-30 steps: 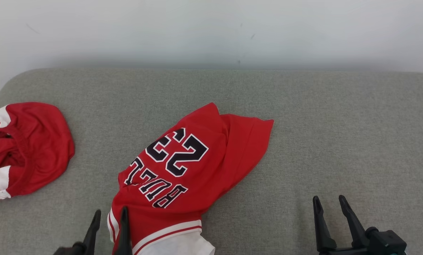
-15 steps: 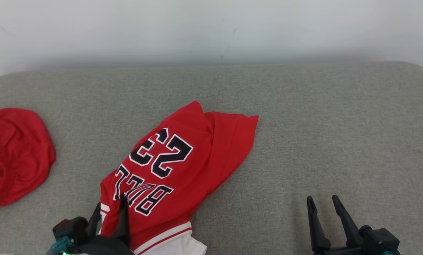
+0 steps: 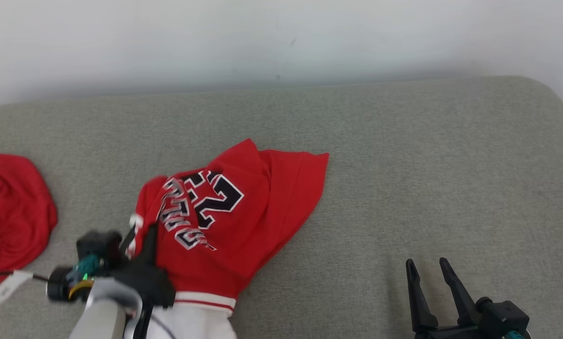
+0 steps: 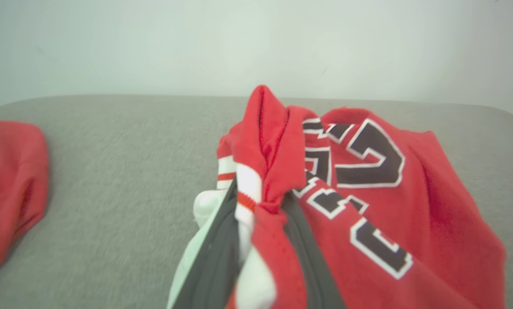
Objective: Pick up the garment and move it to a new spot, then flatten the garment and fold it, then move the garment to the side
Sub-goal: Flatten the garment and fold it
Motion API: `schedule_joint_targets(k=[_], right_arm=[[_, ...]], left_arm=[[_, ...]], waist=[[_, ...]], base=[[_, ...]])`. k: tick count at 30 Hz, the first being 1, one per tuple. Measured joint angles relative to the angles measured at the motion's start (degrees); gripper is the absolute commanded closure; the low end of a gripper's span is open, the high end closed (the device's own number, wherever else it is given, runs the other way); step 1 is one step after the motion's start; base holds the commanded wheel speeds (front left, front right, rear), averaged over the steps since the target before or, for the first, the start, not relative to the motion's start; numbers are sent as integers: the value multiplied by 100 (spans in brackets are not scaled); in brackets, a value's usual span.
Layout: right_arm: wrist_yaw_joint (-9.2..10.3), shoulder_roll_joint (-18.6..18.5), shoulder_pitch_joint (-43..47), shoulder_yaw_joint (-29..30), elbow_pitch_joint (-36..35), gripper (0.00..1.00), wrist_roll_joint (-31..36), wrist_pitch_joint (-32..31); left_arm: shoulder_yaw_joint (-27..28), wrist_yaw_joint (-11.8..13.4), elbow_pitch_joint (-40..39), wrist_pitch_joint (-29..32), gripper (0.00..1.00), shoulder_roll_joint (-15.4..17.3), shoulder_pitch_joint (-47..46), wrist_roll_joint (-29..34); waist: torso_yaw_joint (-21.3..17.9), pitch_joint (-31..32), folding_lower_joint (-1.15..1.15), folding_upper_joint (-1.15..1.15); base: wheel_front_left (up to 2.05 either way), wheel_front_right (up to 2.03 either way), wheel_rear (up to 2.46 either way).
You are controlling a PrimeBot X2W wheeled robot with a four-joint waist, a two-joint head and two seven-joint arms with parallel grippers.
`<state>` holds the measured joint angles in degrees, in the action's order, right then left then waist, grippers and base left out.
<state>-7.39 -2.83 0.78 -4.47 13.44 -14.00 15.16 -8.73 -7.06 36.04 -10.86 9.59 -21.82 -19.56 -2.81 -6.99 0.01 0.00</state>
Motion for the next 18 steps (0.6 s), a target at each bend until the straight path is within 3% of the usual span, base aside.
schedule_joint_targets(k=[7, 14, 15, 16, 17, 18], right_arm=[[0, -1, -37, 12, -16, 0, 8, 0], [0, -2, -63, 46, -49, 0, 16, 0], [0, -1, -63, 53, -53, 0, 16, 0], [0, -1, -60, 66, -55, 0, 16, 0], [0, -2, -55, 100, -58, 0, 18, 0], [0, -3, -49, 141, -68, 0, 18, 0]], left_arm=[[-283, -5, -107, -214, 100, 56, -999, 266], [-323, -5, 680, -250, 100, 202, -1364, 302], [-336, -5, 775, -278, 89, 204, -1375, 304], [-359, -5, 840, -304, 27, 201, -1375, 319], [-359, -4, 864, -341, 0, 185, -1375, 337], [-334, 1, 847, -361, 0, 162, -1376, 335]], waist=[[-240, 8, 0, 0], [-522, -55, 0, 0], [-547, -67, 0, 0], [-561, -78, 0, 0], [-561, -82, 0, 0], [-550, -83, 0, 0]], base=[[0, 0, 0], [0, 0, 0], [0, 0, 0], [0, 0, 0], [0, 0, 0], [0, 0, 0]])
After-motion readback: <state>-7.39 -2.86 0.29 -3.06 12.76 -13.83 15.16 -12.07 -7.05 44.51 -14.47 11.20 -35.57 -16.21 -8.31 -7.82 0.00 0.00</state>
